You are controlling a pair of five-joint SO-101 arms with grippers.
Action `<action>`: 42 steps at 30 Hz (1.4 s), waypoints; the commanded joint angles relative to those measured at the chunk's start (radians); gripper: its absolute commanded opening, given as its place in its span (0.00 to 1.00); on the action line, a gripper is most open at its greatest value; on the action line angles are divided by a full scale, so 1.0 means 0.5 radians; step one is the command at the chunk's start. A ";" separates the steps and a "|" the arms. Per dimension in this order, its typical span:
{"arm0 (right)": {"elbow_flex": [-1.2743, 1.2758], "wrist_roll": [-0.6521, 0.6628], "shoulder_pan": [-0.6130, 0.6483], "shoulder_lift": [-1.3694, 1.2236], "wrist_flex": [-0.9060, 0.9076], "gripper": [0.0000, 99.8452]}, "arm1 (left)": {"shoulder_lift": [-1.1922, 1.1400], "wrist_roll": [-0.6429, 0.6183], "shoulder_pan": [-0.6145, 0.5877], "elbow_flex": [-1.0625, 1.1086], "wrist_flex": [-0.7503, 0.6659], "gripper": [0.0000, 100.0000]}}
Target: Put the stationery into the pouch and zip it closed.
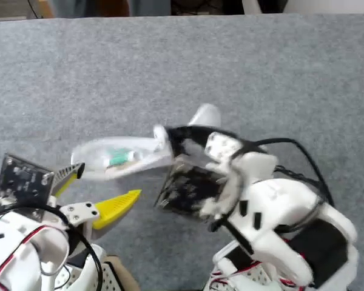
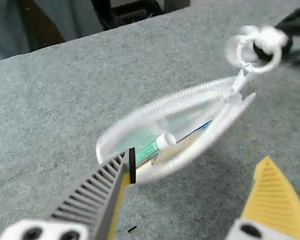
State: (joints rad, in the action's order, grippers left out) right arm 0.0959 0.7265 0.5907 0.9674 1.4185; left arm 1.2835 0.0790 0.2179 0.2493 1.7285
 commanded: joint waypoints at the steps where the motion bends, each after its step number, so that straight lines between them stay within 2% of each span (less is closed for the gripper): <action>1: -0.161 -0.114 -0.175 0.005 -0.129 0.01 | -0.009 -0.015 -0.124 -0.084 0.015 0.38; 5: -0.287 -0.138 -0.316 0.017 -0.110 0.01 | -0.009 -0.015 -0.146 -0.094 0.018 0.38; 8: -0.410 -0.123 -0.411 0.017 0.031 0.01 | -0.009 -0.015 -0.146 -0.100 0.018 0.38; 15: -0.385 0.012 -0.430 0.008 0.445 0.01 | -0.006 -0.015 -0.143 -0.100 0.043 0.38; 18: -0.161 0.034 -0.430 0.008 0.626 0.01 | -0.006 -0.015 -0.146 -0.100 0.046 0.38; 22: 0.351 0.031 -0.433 0.005 0.666 0.01 | -0.006 -0.015 -0.149 -0.091 0.049 0.38; 26: 0.870 -0.126 -0.427 -0.044 0.620 0.02 | -0.006 -0.012 -0.149 -0.084 0.061 0.38; 28: 1.023 -0.193 -0.423 -0.133 0.614 0.05 | -0.003 -0.012 -0.149 -0.084 0.061 0.38; 34: 1.137 -0.374 -0.420 -0.578 0.672 0.27 | 0.117 -0.012 -0.146 -0.078 0.061 0.38; 36: 1.106 -0.436 -0.408 -0.760 0.684 0.28 | 0.166 0.003 -0.146 -0.032 0.061 0.38; 42: 1.008 -0.605 -0.123 -1.312 0.694 0.28 | 0.218 0.239 -0.146 0.232 0.058 0.38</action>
State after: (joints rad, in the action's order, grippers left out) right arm 0.6529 0.4718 0.4618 0.4212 1.7530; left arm 1.3878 0.1603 0.1565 0.3199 1.7530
